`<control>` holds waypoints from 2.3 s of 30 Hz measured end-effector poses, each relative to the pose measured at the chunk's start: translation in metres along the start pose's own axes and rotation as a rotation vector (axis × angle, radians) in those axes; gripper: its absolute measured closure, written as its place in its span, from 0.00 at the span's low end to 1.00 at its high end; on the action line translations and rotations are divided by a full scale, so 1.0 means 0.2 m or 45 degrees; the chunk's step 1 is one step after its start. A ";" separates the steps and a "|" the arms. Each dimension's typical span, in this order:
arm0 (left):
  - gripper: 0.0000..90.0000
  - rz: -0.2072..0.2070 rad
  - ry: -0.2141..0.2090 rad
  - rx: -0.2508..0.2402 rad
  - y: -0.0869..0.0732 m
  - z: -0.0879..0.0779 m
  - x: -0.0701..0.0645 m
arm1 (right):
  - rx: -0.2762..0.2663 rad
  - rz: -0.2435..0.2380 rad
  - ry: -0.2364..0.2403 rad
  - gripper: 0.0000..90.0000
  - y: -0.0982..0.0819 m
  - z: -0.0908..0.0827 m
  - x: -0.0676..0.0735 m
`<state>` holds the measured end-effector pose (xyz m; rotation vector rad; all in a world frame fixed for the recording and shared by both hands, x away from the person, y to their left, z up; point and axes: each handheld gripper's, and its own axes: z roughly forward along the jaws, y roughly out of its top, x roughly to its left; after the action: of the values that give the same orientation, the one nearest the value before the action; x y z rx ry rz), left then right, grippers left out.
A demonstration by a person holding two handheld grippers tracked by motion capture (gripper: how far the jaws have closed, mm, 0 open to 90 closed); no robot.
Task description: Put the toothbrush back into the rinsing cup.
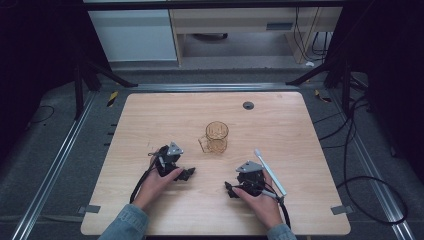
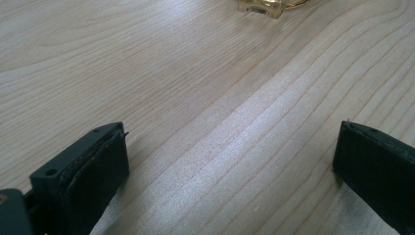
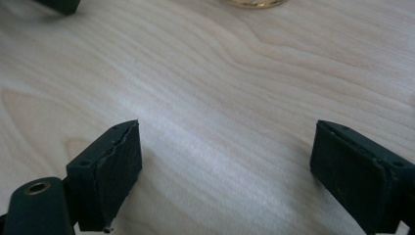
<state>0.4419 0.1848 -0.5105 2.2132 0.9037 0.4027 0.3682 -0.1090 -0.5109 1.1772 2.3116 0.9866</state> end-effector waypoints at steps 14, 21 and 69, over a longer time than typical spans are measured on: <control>0.00 -0.004 0.005 0.001 0.00 0.00 0.00 | 0.158 -0.080 -0.159 0.26 0.10 -0.37 -0.17; 0.00 -0.007 0.008 0.001 0.00 0.00 0.00 | 0.270 -0.008 -0.141 0.35 0.10 -0.42 -0.31; 0.00 -0.018 0.022 -0.003 0.00 0.00 -0.01 | 0.572 -0.023 -0.072 0.59 0.38 -0.36 -0.47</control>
<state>0.4415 0.1832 -0.5105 2.2030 0.9270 0.4170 0.4241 -0.1848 -0.4053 1.3200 2.5698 0.4255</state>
